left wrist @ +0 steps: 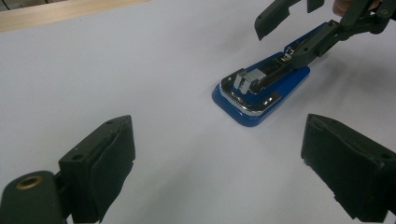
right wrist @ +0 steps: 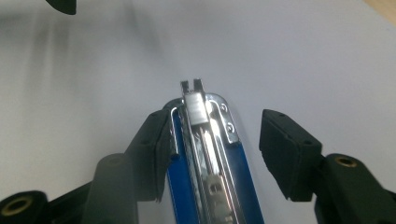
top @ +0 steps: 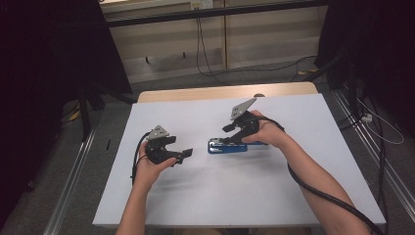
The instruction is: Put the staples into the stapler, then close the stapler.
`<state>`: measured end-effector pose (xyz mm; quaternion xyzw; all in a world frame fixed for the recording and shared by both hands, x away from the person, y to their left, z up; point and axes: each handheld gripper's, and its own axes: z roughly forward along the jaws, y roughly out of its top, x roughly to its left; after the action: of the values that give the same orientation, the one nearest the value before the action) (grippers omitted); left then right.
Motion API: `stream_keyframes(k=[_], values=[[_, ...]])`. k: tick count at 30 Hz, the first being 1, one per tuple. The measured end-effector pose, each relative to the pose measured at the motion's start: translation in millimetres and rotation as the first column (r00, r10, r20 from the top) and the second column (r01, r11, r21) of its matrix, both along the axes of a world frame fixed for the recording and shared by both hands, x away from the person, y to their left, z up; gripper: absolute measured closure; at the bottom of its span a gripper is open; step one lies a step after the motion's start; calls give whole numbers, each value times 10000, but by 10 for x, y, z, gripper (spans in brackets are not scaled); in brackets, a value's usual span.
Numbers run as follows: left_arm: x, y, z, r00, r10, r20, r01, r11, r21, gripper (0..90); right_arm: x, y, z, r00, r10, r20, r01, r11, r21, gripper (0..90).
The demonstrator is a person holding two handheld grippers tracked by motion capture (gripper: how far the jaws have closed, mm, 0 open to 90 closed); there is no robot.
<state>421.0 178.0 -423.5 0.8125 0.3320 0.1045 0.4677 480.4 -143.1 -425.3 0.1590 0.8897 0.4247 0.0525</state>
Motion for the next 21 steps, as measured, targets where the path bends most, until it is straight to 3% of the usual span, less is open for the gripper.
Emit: stream_keyframes(k=[4, 6, 11, 13, 17, 21], values=[[16, -13, -17, 9999, -124, -28, 124, 9999, 61, 100, -77, -131, 7, 9979, -640, 113, 638, 9978, 168, 341], [18, -25, -21, 9999, -129, -41, 129, 9999, 26, 100, -125, -187, 7, 9944, -1042, 162, 1041, 9946, 32, 284], [25, -38, -16, 9997, -238, 34, 238, 9997, 33, 101, -266, -317, 4, 9872, -1563, 330, 1557, 9876, 210, 195], [22, -44, -13, 9997, -236, 20, 236, 9997, 13, 100, -323, -358, 6, 9824, -1851, 257, 1847, 9826, 189, 172], [17, -64, -18, 9997, -235, -7, 235, 9997, -82, 100, -450, -435, 22, 9747, -2138, 657, 2152, 9765, -147, 161], [8, -80, -13, 9997, -257, 49, 257, 9997, -54, 100, -577, -545, 49, 9645, -2533, 743, 2533, 9673, 90, 150]])
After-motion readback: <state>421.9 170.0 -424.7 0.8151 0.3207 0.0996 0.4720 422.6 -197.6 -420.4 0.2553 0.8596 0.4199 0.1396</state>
